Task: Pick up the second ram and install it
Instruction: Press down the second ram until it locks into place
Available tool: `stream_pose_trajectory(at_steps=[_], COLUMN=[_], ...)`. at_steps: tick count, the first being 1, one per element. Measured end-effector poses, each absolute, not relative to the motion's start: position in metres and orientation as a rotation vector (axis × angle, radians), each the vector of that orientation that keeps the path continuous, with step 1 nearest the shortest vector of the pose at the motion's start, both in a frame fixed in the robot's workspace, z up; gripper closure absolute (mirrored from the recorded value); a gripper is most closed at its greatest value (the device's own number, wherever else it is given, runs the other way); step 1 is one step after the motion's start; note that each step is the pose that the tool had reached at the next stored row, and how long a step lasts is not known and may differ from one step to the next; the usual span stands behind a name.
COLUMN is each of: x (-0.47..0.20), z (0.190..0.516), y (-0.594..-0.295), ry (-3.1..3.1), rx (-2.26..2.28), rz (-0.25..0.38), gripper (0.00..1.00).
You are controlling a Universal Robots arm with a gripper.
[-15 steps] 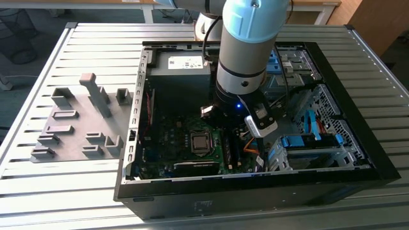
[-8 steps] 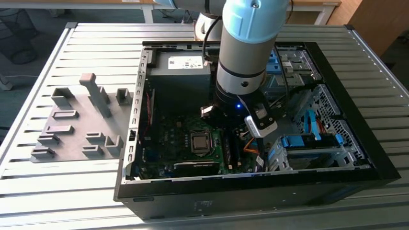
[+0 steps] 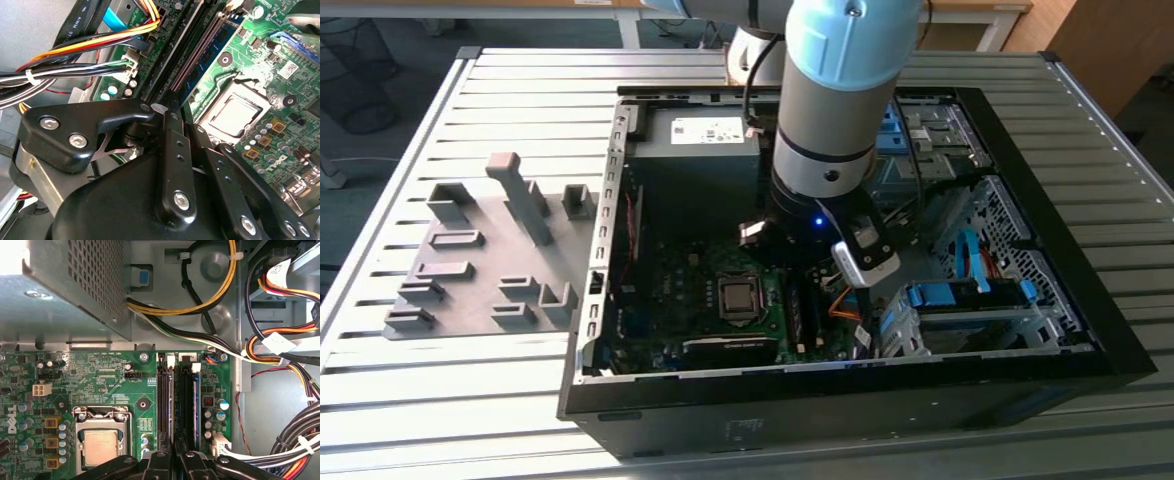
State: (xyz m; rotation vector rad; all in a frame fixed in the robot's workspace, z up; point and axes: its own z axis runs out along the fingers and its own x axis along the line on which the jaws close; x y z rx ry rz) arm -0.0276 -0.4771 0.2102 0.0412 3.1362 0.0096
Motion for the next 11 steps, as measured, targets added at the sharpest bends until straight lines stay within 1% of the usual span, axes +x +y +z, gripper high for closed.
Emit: stream_pose_trajectory(at_steps=[11], x=[-0.0264], z=[0.2098], y=[-0.4772], ry=[3.138], rx=[0.021], rz=[0.009], gripper=[0.86])
